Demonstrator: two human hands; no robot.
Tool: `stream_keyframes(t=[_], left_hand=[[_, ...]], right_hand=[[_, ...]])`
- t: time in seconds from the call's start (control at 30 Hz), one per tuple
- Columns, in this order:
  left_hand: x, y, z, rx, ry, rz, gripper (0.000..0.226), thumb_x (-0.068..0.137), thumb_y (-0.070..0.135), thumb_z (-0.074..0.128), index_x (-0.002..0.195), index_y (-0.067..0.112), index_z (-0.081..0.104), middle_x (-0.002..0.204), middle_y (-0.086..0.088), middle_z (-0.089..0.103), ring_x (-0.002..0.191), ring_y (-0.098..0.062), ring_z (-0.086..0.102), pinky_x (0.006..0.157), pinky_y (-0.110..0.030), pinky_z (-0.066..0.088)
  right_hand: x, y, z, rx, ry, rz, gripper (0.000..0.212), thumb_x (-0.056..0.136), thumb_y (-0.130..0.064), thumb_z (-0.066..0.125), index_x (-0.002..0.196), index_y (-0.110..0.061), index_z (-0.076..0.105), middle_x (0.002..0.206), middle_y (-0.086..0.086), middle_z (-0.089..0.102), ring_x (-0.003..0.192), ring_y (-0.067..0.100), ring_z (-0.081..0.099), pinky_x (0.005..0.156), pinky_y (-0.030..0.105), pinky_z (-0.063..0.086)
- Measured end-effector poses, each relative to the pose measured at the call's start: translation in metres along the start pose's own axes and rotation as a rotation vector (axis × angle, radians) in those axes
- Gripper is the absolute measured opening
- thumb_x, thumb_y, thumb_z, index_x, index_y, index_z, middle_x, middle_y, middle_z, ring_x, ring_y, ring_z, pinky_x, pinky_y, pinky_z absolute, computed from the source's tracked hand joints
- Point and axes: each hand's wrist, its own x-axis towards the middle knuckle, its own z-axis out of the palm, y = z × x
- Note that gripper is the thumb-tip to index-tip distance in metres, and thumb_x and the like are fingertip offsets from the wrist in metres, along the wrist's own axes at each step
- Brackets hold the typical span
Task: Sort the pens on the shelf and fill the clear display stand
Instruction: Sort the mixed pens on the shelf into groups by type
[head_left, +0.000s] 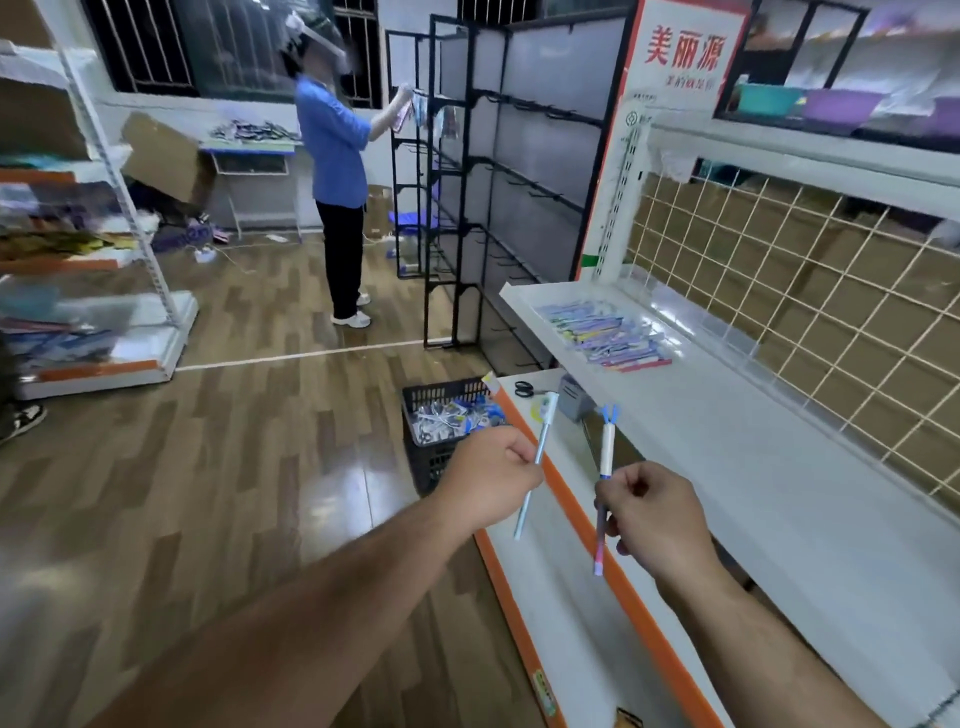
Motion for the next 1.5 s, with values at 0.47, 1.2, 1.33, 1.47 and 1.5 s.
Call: stream_keyframes(t=[0.47,1.2,1.33,1.47,1.5], left_hand=[[0.173,0.01,0.036,0.027,-0.166,0.032,0.012,0.081,0.015,0.069,0.077,0.026,0.067,0.063,0.012,0.065,0.053,-0.001,0.061,0.045,-0.014,0.042],[0.395,0.065,0.16,0.141,-0.635,0.267,0.01,0.068,0.019,0.068,0.065,0.027,0.063,0.069,0.017,0.067,0.091,-0.015,0.072,0.071,-0.027,0.056],[0.414,0.066,0.179,0.176,-0.733,0.315,0.012,0.059,0.03,0.064,0.07,0.025,0.068,0.078,0.009,0.074,0.094,-0.008,0.07,0.073,-0.038,0.06],[0.415,0.064,0.196,0.322,-0.788,0.454,0.019,0.061,0.026,0.062,0.071,0.01,0.066,0.055,0.001,0.065,0.056,-0.02,0.064,0.064,-0.04,0.058],[0.413,0.064,0.201,0.341,-0.792,0.476,0.016,0.062,0.024,0.062,0.07,0.011,0.066,0.054,0.002,0.065,0.054,-0.018,0.063,0.061,-0.038,0.058]], right_hand=[[0.147,0.005,-0.004,-0.021,0.184,0.104,0.013,0.084,-0.016,0.069,0.071,-0.012,0.067,0.06,0.002,0.067,0.057,0.022,0.06,0.057,0.033,0.048],[0.294,0.026,-0.051,0.064,0.603,0.378,0.007,0.082,-0.012,0.071,0.075,-0.011,0.068,0.07,0.004,0.068,0.061,0.024,0.058,0.061,0.038,0.047],[0.294,0.031,-0.046,0.101,0.751,0.442,0.007,0.082,-0.013,0.07,0.076,-0.011,0.068,0.069,0.002,0.068,0.059,0.023,0.058,0.058,0.037,0.048],[0.279,0.037,-0.036,0.102,0.861,0.517,0.008,0.082,-0.015,0.069,0.075,-0.012,0.068,0.063,-0.003,0.068,0.058,0.02,0.06,0.057,0.036,0.05],[0.274,0.039,-0.034,0.098,0.883,0.539,0.008,0.082,-0.016,0.068,0.075,-0.012,0.068,0.063,-0.003,0.068,0.058,0.02,0.06,0.057,0.036,0.05]])
